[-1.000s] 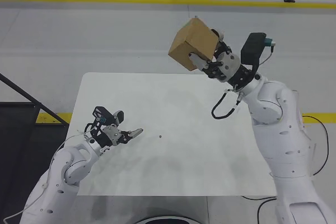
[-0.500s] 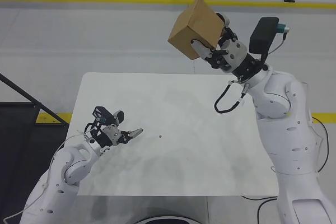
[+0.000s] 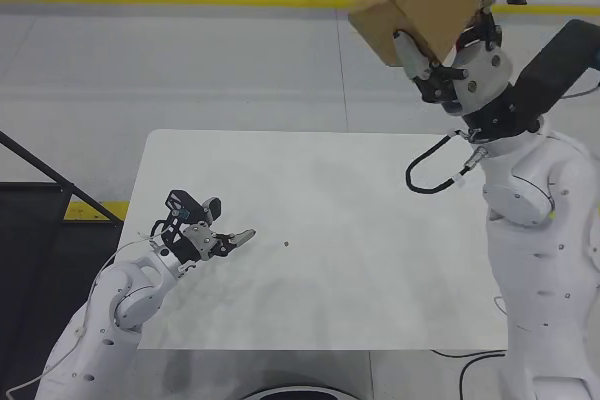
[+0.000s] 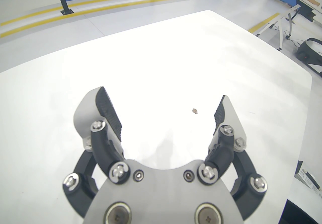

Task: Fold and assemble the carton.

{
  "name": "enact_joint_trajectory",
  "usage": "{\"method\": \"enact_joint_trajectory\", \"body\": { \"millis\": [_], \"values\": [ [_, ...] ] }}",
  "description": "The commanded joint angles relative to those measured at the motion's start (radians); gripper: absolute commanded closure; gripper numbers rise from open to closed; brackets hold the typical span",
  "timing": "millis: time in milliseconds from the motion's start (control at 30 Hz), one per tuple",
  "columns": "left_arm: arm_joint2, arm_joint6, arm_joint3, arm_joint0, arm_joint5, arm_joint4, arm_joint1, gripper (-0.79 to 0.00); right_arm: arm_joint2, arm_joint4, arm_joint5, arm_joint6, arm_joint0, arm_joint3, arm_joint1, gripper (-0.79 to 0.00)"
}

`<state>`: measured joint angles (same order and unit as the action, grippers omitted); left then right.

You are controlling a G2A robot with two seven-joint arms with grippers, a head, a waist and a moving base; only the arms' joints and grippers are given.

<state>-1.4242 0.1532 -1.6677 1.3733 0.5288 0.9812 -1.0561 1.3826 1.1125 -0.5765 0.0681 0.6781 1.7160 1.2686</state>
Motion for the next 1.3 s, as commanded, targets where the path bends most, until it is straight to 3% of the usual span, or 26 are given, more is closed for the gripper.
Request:
{"method": "enact_joint_trajectory", "body": {
  "millis": [0, 367, 733, 1033, 1267],
  "values": [
    [0.0, 0.0, 0.0, 0.0, 0.0, 0.0, 0.0, -0.785, 0.015, 0.051, 0.026, 0.009, 0.002, 0.033, -0.003, 0.0],
    [0.0, 0.0, 0.0, 0.0, 0.0, 0.0, 0.0, -0.785, 0.036, 0.281, 0.035, 0.072, 0.048, 0.227, -0.022, 0.0],
    [0.0, 0.0, 0.0, 0.0, 0.0, 0.0, 0.0, -0.785, 0.017, 0.337, 0.012, 0.071, 0.12, 0.323, -0.032, 0.0],
    [0.0, 0.0, 0.0, 0.0, 0.0, 0.0, 0.0, -0.785, 0.035, 0.22, 0.06, 0.059, 0.145, 0.296, -0.033, 0.0],
    [0.0, 0.0, 0.0, 0.0, 0.0, 0.0, 0.0, -0.785, 0.077, 0.068, 0.058, 0.201, 0.203, 0.249, -0.033, 0.0]
  ]
}}
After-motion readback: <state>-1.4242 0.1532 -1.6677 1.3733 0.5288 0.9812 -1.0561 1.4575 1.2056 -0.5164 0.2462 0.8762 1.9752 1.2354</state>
